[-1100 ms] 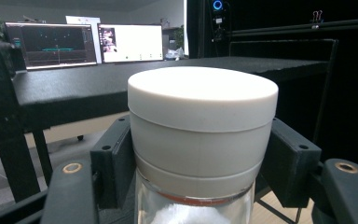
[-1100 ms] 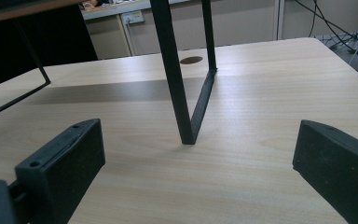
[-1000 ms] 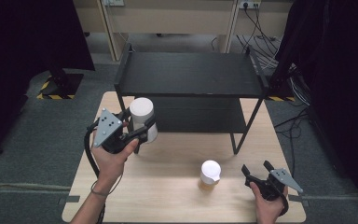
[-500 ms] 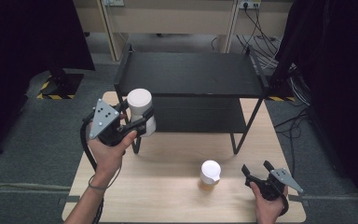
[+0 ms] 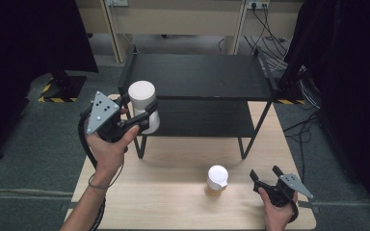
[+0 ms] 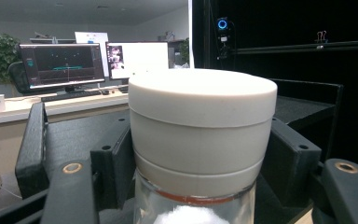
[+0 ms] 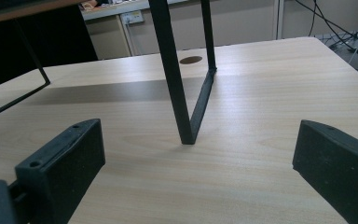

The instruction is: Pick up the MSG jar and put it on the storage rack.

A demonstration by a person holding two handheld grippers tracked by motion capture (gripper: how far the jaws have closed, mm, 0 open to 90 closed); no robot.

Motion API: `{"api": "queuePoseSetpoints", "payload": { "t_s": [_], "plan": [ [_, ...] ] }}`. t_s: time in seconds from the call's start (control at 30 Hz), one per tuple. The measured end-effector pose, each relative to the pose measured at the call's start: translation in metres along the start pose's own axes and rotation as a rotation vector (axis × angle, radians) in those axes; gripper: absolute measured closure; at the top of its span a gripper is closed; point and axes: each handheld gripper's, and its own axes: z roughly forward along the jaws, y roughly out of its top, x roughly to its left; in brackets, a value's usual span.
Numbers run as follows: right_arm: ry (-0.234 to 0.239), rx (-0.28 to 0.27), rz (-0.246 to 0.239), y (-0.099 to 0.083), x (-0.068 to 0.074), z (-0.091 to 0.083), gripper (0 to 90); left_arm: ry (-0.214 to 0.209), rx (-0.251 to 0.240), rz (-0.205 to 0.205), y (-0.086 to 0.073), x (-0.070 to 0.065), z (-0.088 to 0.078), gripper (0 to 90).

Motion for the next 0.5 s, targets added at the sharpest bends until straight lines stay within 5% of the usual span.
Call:
{"api": "queuePoseSetpoints", "payload": {
  "t_s": [0.5],
  "plan": [
    [0.000, 0.003, 0.000, 0.000, 0.000, 0.000, 2.5, 0.007, -0.006, 0.003, 0.015, 0.002, 0.006, 33.9]
  ]
}}
